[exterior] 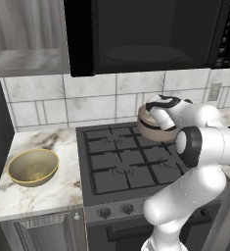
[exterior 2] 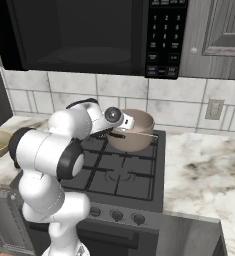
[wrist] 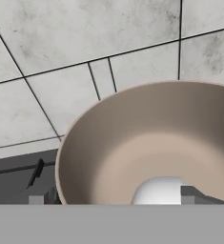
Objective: Open the cabinet and move the ladle to the pot. Then close the cabinet.
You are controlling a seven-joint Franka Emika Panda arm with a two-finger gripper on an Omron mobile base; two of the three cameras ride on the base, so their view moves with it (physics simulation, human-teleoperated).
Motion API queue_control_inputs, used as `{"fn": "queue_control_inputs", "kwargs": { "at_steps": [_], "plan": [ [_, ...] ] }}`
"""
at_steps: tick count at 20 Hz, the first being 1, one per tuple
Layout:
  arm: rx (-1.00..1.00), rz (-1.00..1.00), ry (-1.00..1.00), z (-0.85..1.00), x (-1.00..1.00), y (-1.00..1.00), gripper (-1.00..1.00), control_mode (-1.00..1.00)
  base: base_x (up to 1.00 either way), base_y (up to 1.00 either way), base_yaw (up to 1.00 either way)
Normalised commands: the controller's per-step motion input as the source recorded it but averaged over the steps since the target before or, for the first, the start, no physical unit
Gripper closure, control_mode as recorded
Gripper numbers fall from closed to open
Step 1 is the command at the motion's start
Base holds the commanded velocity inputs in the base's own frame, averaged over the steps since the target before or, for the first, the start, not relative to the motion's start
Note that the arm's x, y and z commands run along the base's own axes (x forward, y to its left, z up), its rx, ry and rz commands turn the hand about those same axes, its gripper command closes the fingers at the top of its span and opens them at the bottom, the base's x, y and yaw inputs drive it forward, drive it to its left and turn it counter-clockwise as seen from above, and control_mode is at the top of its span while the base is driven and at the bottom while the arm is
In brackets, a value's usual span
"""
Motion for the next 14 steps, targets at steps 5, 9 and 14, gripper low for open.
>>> {"fn": "queue_control_inputs", "kwargs": {
  "at_steps": [5,9,14],
  "plan": [
    [0.00,0.00,0.00,0.00,0.00,0.00,-1.00,-1.00,0.00,0.00,0.00],
    [0.00,0.00,0.00,0.00,0.05,0.00,-1.00,-1.00,0.00,0.00,0.00],
    [0.00,0.00,0.00,0.00,0.08,0.00,-1.00,-1.00,0.00,0.00,0.00]
  ]
}}
